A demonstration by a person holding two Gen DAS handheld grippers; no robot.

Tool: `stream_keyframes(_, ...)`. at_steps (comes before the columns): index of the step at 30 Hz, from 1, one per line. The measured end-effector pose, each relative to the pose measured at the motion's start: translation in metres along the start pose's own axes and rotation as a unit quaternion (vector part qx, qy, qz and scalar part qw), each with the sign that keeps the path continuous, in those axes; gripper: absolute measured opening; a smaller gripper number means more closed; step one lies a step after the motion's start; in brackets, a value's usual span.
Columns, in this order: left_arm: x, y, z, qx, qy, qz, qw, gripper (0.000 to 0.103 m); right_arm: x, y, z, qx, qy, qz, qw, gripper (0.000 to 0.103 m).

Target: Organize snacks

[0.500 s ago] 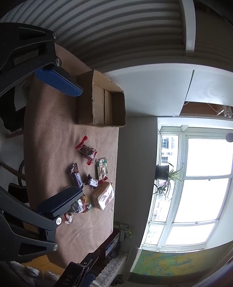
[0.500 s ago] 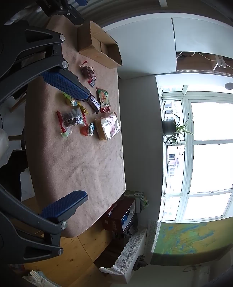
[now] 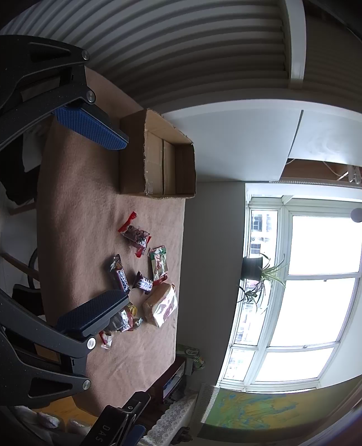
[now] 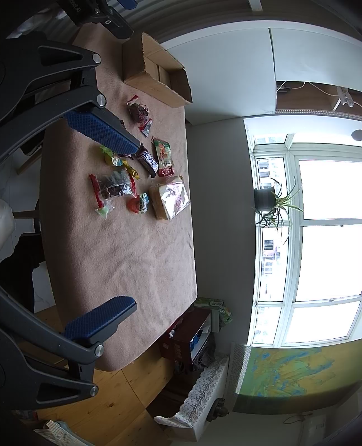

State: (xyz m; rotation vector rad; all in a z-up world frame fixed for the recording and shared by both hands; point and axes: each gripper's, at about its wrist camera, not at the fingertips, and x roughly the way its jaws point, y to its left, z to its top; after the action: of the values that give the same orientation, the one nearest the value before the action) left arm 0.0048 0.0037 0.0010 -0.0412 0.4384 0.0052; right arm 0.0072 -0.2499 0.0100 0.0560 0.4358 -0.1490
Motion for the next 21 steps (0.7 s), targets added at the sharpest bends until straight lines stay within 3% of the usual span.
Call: stream_keyframes(21, 0.005, 0.0, -0.003, 0.001, 0.006, -0.003, 1.0, 0.101, 0.013, 0.001, -0.01, -0.006, 0.008, -0.001, 1.0, 0.103)
